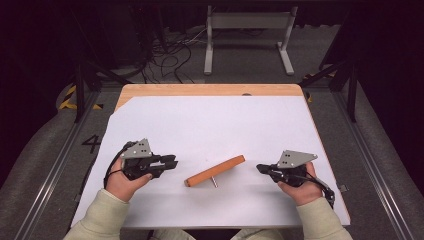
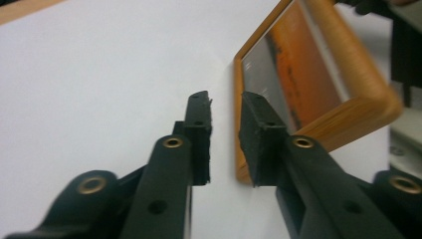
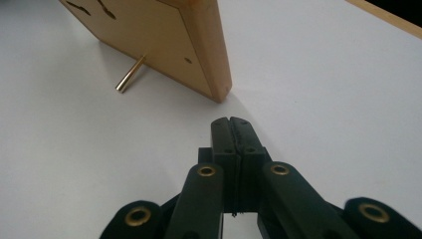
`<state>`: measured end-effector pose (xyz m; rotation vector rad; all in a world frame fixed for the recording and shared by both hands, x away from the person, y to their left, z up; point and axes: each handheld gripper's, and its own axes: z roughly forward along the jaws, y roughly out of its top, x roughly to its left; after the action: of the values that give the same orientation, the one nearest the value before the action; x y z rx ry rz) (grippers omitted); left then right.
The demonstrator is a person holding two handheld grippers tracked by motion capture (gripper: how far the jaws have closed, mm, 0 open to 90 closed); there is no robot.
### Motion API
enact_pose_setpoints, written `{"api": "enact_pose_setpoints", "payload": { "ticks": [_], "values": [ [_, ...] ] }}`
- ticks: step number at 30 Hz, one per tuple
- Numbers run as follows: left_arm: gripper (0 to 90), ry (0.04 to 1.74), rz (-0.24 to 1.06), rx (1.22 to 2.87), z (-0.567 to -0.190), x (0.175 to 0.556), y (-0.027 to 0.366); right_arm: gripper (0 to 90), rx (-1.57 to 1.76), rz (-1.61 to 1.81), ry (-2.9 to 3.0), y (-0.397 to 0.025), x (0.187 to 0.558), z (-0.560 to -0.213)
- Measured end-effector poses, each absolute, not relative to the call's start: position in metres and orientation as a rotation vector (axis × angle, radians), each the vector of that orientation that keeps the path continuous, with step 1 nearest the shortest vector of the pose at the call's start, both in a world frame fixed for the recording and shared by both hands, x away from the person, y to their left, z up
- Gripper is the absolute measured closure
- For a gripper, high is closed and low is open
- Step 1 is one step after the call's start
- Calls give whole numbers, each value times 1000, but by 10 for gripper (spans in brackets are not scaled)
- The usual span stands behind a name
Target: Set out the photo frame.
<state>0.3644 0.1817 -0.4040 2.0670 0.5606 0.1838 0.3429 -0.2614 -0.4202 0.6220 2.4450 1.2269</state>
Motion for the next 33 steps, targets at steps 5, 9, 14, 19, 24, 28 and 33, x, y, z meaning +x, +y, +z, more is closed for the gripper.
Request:
{"api": "enact_pose_setpoints", "payload": {
  "ticks": [5,9,14,19,24,28,33],
  "values": [
    [895,582,191,2149,-417,367,175,900,616,1219,2458,-259,343,-421],
    [899,582,167,2182,-428,370,169,900,614,1214,2461,-257,343,-421],
    [899,582,167,2238,-438,372,161,900,611,1211,2467,-256,343,-422],
    [899,556,137,2282,-445,373,154,900,611,1214,2467,-256,342,-422],
    [899,511,115,2332,-450,372,145,900,609,1216,2465,-256,342,-420],
    [899,494,105,2353,-453,371,142,900,610,1219,2463,-256,341,-420],
    [899,496,102,2349,-453,371,142,900,610,1220,2459,-257,341,-419]
  ]
}}
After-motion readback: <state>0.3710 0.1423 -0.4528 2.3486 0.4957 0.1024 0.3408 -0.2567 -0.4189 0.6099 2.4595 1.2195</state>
